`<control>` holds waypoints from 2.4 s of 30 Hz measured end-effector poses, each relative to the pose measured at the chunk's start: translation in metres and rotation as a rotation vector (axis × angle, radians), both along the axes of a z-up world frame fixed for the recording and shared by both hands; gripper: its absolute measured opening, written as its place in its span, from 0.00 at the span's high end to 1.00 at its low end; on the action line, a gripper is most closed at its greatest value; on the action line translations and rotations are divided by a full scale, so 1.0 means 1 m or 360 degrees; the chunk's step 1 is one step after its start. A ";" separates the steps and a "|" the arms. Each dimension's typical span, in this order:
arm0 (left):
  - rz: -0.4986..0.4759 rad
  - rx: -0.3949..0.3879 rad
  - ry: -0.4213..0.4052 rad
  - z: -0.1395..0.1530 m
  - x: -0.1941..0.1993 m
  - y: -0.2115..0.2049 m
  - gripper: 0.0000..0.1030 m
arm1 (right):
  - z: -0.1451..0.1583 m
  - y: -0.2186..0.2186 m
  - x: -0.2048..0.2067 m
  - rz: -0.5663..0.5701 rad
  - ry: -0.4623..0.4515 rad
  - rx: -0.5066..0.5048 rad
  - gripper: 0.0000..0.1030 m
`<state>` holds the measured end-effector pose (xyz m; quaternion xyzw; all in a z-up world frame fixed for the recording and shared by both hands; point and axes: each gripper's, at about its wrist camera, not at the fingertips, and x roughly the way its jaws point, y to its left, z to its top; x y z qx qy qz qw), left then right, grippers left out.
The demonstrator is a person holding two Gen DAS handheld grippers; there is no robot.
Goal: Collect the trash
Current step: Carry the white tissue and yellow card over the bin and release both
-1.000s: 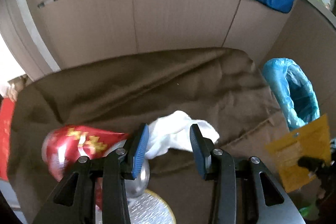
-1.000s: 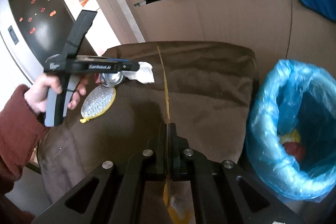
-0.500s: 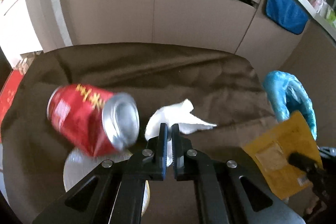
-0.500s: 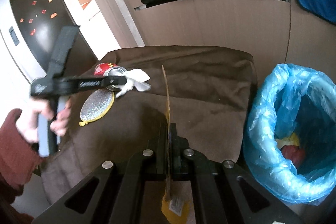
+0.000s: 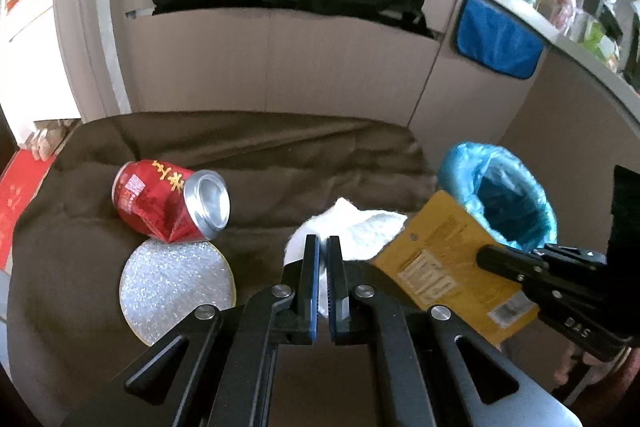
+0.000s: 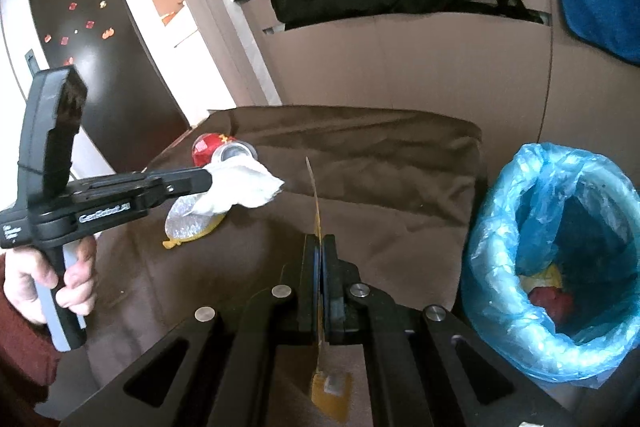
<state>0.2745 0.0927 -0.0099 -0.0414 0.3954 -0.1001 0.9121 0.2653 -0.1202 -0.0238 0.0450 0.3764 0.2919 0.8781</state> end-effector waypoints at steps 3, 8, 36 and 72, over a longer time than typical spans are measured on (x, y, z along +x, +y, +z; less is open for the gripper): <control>0.0010 -0.0012 -0.0038 0.006 -0.007 -0.002 0.97 | 0.004 -0.004 -0.003 -0.0007 -0.0018 0.0009 0.98; 0.0008 -0.0041 -0.0059 0.013 -0.013 -0.005 0.97 | 0.013 -0.007 -0.010 0.0022 -0.0060 0.0017 0.99; -0.0038 -0.0225 -0.0155 0.031 0.001 -0.043 0.97 | 0.033 -0.049 0.023 -0.0142 -0.0243 -0.0217 1.00; -0.0051 -0.0099 -0.0016 -0.023 0.034 -0.072 0.83 | 0.005 -0.143 0.029 -0.0402 -0.0137 0.0054 1.00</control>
